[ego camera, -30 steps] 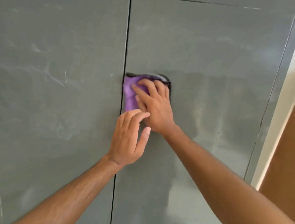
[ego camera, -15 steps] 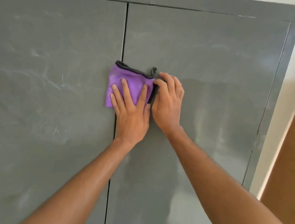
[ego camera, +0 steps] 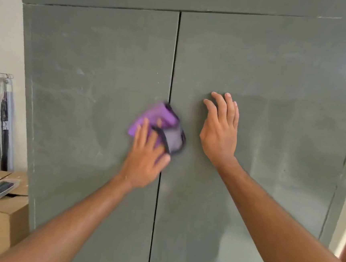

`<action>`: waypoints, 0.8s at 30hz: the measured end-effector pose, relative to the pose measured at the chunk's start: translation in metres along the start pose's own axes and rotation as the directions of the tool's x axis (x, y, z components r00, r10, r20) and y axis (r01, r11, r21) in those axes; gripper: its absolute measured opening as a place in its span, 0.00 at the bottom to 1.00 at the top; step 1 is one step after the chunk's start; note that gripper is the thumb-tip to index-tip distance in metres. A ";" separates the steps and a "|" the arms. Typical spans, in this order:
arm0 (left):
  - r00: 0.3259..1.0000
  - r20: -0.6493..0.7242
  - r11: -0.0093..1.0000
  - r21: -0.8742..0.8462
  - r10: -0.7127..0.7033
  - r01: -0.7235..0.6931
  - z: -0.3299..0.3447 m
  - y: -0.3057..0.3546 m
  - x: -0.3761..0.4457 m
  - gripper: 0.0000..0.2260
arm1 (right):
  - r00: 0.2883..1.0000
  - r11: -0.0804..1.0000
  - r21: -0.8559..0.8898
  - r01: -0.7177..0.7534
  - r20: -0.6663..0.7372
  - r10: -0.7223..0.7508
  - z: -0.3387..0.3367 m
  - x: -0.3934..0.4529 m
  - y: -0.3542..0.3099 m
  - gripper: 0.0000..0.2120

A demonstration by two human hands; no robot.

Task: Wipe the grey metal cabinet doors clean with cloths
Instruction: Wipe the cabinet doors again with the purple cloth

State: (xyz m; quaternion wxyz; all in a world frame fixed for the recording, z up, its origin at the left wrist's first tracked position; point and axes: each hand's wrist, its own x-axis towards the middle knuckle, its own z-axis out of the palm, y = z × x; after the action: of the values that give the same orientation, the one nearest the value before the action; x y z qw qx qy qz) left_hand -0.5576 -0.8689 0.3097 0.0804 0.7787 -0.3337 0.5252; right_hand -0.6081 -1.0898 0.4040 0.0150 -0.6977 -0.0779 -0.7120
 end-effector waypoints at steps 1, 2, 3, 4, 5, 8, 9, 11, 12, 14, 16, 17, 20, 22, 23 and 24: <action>0.993 0.074 0.996 0.016 0.089 -0.091 0.006 0.002 -0.036 0.22 | 1.000 1.000 0.013 -0.026 -0.008 0.026 0.001 0.000 -0.003 0.23; 0.984 0.141 0.993 0.025 0.108 -0.113 0.007 -0.007 -0.073 0.22 | 0.998 0.998 0.027 -0.054 -0.013 0.055 0.003 -0.001 -0.009 0.24; 0.984 0.158 0.995 0.048 0.078 -0.086 0.004 -0.023 -0.105 0.23 | 0.997 0.997 0.038 -0.072 -0.012 0.073 0.005 -0.004 -0.018 0.24; 0.989 0.147 0.998 0.064 0.015 -0.024 -0.004 -0.045 -0.123 0.23 | 0.998 0.997 0.048 -0.066 -0.007 0.066 0.008 -0.007 -0.028 0.23; 0.994 0.094 0.994 0.097 -0.061 0.052 -0.010 -0.072 -0.128 0.22 | 0.999 0.998 0.059 -0.036 0.004 0.035 0.013 -0.010 -0.039 0.22; 0.907 -0.049 0.905 0.068 -0.417 0.420 -0.034 -0.139 -0.072 0.17 | 0.997 0.995 0.090 0.047 0.058 -0.052 0.027 -0.011 -0.072 0.22; 0.861 -0.103 0.863 0.042 -0.497 0.503 -0.039 -0.145 -0.040 0.19 | 0.997 0.995 0.092 0.042 0.059 -0.047 0.032 -0.008 -0.084 0.22; 0.857 -0.127 0.860 0.044 -0.500 0.509 -0.042 -0.126 0.001 0.19 | 0.999 0.995 0.103 0.003 0.052 -0.009 0.041 0.001 -0.108 0.21; 0.914 -0.093 0.909 0.098 -0.396 0.404 -0.036 -0.110 -0.001 0.17 | 0.998 0.994 0.112 -0.009 0.055 0.003 0.046 0.005 -0.118 0.21; 0.996 0.050 0.987 0.146 -0.075 0.067 -0.022 -0.098 -0.053 0.18 | 0.998 0.995 0.098 -0.013 0.061 0.007 0.056 0.008 -0.132 0.21; 0.974 0.202 0.986 0.113 0.101 -0.126 -0.022 -0.128 -0.128 0.21 | 0.998 0.999 0.046 -0.005 0.065 0.002 0.063 0.007 -0.136 0.20; 0.967 0.235 0.986 0.110 0.095 -0.124 -0.027 -0.157 -0.155 0.20 | 0.998 1.000 0.020 0.000 0.060 -0.001 0.065 0.005 -0.136 0.20; 0.970 0.128 0.971 0.144 -0.207 0.188 -0.052 -0.236 -0.153 0.20 | 0.999 0.999 -0.042 0.015 0.051 -0.013 0.069 0.005 -0.137 0.20; 0.916 -0.035 0.908 0.120 -0.400 0.401 -0.068 -0.256 -0.100 0.22 | 0.999 0.998 -0.065 0.014 0.051 -0.010 0.069 0.005 -0.139 0.20; 0.886 -0.092 0.883 0.083 -0.455 0.462 -0.072 -0.253 -0.073 0.24 | 0.999 0.997 -0.073 0.012 0.051 -0.009 0.070 0.005 -0.140 0.19; 0.873 -0.110 0.874 0.053 -0.475 0.483 -0.072 -0.242 -0.054 0.27 | 0.999 0.997 -0.079 0.011 0.051 -0.007 0.070 0.005 -0.140 0.19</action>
State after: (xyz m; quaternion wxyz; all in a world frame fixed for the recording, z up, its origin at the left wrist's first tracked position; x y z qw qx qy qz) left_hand -0.4787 -0.6267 0.3487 0.1927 0.8140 -0.1053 0.5377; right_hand -0.5570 -0.9422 0.3974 -0.0182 -0.7151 -0.0531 -0.6967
